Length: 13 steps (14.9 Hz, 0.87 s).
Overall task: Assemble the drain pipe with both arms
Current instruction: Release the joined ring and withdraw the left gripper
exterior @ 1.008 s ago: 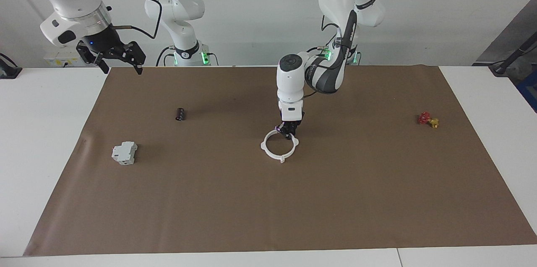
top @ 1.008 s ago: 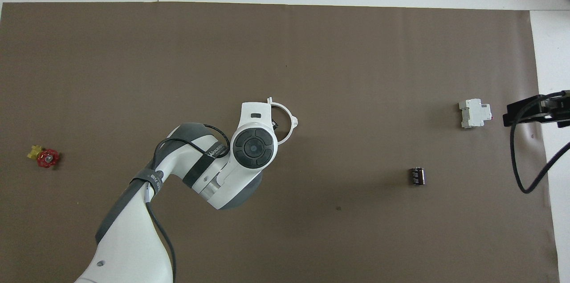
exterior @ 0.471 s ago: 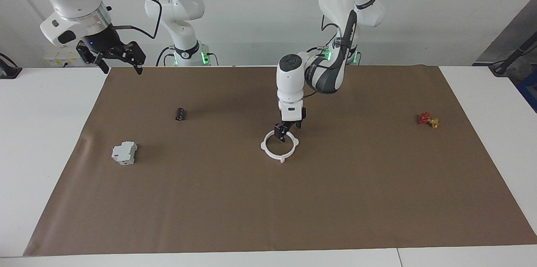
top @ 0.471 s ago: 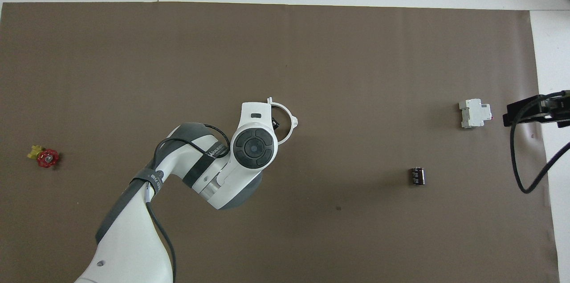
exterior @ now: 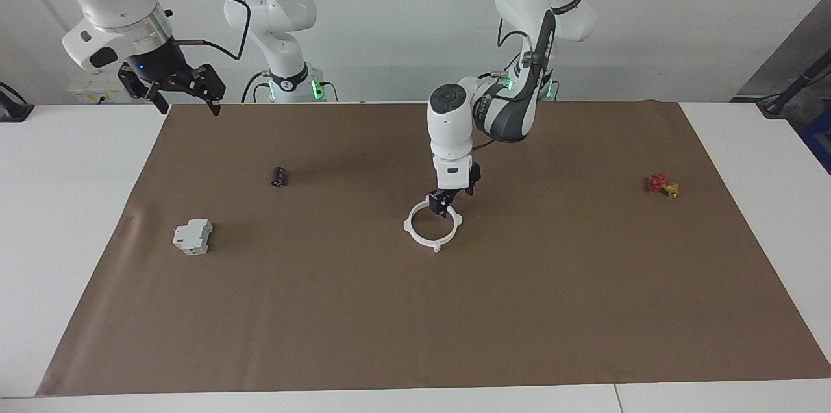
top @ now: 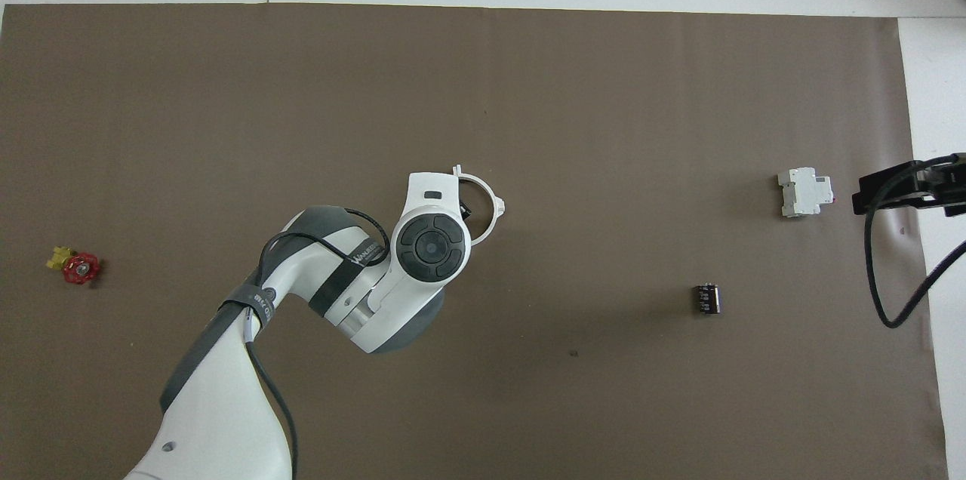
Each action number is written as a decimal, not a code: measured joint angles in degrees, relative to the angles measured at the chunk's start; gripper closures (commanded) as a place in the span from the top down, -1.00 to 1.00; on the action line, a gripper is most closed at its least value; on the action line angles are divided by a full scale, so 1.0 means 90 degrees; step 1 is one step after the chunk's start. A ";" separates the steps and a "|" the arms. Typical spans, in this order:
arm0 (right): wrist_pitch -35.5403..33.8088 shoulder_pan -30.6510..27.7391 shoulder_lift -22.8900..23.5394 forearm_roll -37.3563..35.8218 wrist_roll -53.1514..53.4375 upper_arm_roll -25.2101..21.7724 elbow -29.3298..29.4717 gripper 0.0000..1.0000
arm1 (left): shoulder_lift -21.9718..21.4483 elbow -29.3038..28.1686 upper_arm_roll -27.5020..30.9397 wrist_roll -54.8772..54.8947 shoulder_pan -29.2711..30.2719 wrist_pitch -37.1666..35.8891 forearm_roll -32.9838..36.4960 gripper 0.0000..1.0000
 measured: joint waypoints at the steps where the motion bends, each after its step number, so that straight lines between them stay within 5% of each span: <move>1: 0.0000 0.0000 0.0000 0.0000 0.0000 0.0000 0.0000 1.00 | -0.0066 0.0223 0.0003 0.0338 0.0140 -0.0361 0.0000 1.00; 7: 0.0000 0.0000 0.0000 0.0000 0.0000 0.0000 0.0000 1.00 | -0.1133 0.0508 0.0012 0.2458 0.1212 -0.1840 -0.0042 1.00; 13: 0.0000 0.0000 0.0000 0.0000 0.0000 0.0000 0.0000 1.00 | -0.1576 0.0501 0.0063 0.4677 0.2264 -0.2222 -0.0287 1.00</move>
